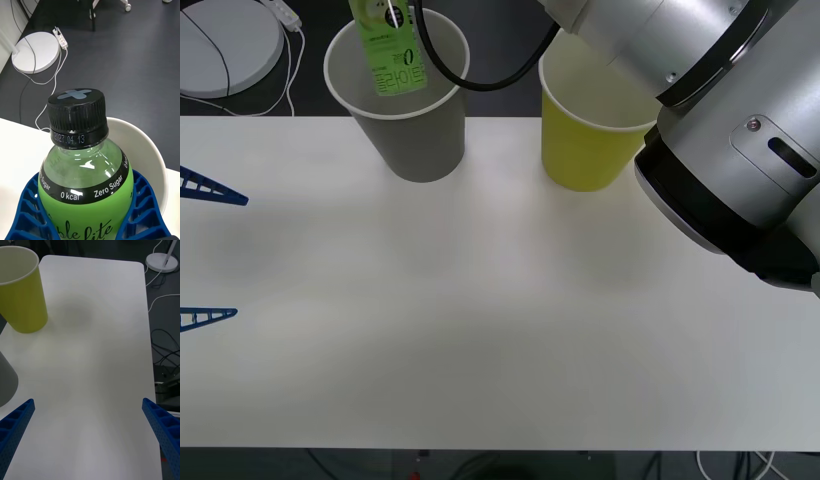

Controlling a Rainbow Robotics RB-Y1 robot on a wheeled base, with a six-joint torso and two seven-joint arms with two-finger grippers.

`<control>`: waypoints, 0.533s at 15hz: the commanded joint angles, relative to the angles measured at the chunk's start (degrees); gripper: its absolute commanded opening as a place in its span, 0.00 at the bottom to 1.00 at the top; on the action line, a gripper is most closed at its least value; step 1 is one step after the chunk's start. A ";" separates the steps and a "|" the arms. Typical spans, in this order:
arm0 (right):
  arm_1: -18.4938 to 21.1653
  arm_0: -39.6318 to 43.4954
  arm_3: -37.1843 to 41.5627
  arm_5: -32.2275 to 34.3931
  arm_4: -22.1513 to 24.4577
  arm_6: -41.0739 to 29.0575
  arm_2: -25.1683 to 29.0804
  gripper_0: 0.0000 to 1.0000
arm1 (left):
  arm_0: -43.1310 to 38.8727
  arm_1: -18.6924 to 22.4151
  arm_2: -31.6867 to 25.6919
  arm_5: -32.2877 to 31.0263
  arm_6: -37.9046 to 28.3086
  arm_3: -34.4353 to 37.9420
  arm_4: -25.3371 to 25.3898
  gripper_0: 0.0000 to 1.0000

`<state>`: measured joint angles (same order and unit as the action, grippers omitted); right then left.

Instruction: Put the can into the green bin and the plastic bottle into the gray bin

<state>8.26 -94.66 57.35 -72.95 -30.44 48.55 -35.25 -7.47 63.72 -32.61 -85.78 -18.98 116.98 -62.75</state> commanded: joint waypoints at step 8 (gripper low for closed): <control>0.09 0.00 0.04 0.09 0.12 -0.47 0.00 1.00 | 0.00 0.00 0.00 0.00 0.00 0.00 0.00 1.00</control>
<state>8.27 -94.66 57.33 -72.87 -30.27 48.00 -35.26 -7.47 63.72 -32.61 -85.78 -18.98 116.98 -62.75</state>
